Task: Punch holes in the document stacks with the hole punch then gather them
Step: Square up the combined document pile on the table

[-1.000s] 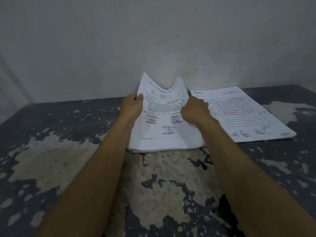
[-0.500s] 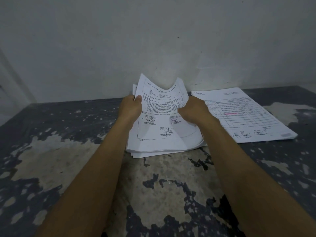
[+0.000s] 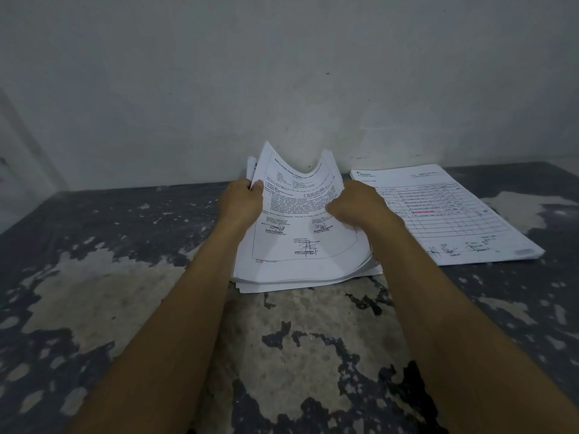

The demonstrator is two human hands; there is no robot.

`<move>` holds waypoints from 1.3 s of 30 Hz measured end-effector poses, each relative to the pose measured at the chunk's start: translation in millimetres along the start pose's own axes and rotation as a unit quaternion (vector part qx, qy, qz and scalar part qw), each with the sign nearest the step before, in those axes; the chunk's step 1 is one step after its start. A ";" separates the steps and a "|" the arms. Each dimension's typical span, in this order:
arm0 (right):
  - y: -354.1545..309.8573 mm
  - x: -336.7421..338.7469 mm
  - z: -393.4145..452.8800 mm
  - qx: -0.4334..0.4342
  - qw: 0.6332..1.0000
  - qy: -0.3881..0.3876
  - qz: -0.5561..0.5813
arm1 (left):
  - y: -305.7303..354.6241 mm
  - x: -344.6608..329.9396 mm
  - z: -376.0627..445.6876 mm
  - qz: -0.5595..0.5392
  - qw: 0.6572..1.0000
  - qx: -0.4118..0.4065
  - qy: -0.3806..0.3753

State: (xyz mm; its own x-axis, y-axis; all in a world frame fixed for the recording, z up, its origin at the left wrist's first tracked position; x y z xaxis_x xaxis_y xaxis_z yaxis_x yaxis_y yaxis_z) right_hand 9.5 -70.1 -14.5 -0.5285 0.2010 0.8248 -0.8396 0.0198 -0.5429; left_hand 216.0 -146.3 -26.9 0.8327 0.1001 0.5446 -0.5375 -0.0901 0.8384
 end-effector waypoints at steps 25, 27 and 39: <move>-1.6 44.1 3.2 -0.001 0.920 0.135 0.369 | 48.7 48.4 -26.9 -0.237 0.944 -0.216 0.081; -7.3 53.7 2.8 0.030 0.913 0.157 0.376 | 57.5 54.8 -32.0 -0.251 0.937 -0.228 0.084; -57.7 73.2 -16.0 0.143 0.842 0.378 0.357 | 85.9 81.8 -48.4 -0.326 0.896 -0.280 0.112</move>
State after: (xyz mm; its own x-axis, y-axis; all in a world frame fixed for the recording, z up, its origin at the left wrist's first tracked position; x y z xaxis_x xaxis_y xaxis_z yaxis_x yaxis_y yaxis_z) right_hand 21.2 -40.9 74.6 -0.7707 0.6307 -0.0908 -0.3957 -0.5855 -0.7075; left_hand 231.5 -97.9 90.8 0.9801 0.1535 -0.1261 0.0177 0.5647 0.8251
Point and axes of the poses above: each hand's wrist, its own z-axis towards the middle knuckle, its own x-axis out of the back of the hand, y = z × x, the point moved 5 cm from there along z, towards the middle knuckle, and after that the axes turned 14 degrees about x, right-handed, at the moved point
